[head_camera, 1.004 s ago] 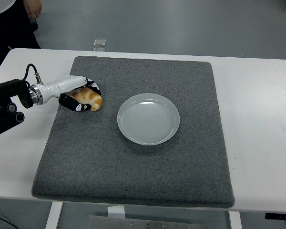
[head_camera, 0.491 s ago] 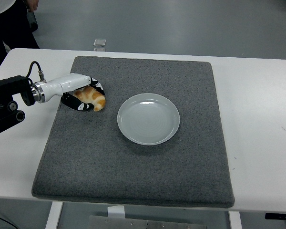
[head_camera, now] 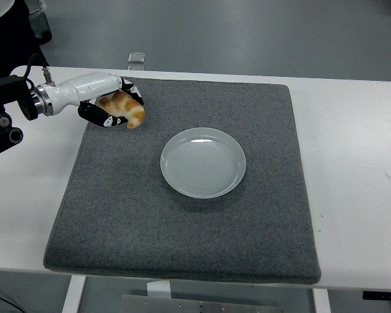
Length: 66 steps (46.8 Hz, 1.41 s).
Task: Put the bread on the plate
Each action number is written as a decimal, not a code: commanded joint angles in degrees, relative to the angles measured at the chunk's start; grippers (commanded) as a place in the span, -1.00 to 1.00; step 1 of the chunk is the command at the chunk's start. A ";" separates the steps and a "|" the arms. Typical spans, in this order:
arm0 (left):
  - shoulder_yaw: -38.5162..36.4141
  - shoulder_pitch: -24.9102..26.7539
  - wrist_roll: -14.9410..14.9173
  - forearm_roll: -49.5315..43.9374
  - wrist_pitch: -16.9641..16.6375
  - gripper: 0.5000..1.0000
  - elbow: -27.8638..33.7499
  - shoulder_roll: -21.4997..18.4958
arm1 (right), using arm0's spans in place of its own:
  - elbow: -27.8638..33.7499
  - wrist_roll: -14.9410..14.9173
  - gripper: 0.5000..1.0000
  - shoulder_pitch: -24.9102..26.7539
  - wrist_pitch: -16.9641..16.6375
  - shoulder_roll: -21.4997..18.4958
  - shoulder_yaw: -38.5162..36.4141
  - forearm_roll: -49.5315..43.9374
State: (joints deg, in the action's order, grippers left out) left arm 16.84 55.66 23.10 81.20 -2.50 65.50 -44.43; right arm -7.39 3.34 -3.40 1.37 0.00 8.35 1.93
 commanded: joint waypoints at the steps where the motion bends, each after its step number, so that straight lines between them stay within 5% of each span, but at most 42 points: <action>1: 0.04 1.73 0.02 -1.13 1.27 -1.00 0.59 -0.65 | 0.01 0.00 0.72 -0.03 0.04 0.00 0.00 0.01; 20: -0.05 11.48 0.28 -5.61 8.39 -1.00 0.77 -2.06 | 0.01 0.00 0.72 -0.03 -0.05 0.00 0.00 0.01; 36: -0.05 14.65 0.20 -5.52 8.74 -1.00 5.60 -1.27 | 0.01 0.00 0.72 -0.03 -0.05 0.00 0.00 0.01; 66: -0.75 15.09 -0.33 2.20 8.30 -1.00 7.27 9.10 | 0.01 0.00 0.72 -0.03 0.04 0.00 0.00 0.01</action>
State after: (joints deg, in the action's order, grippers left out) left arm 16.05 71.16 22.81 81.34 6.07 72.97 -36.27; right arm -7.37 3.35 -3.43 1.40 0.00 8.35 1.93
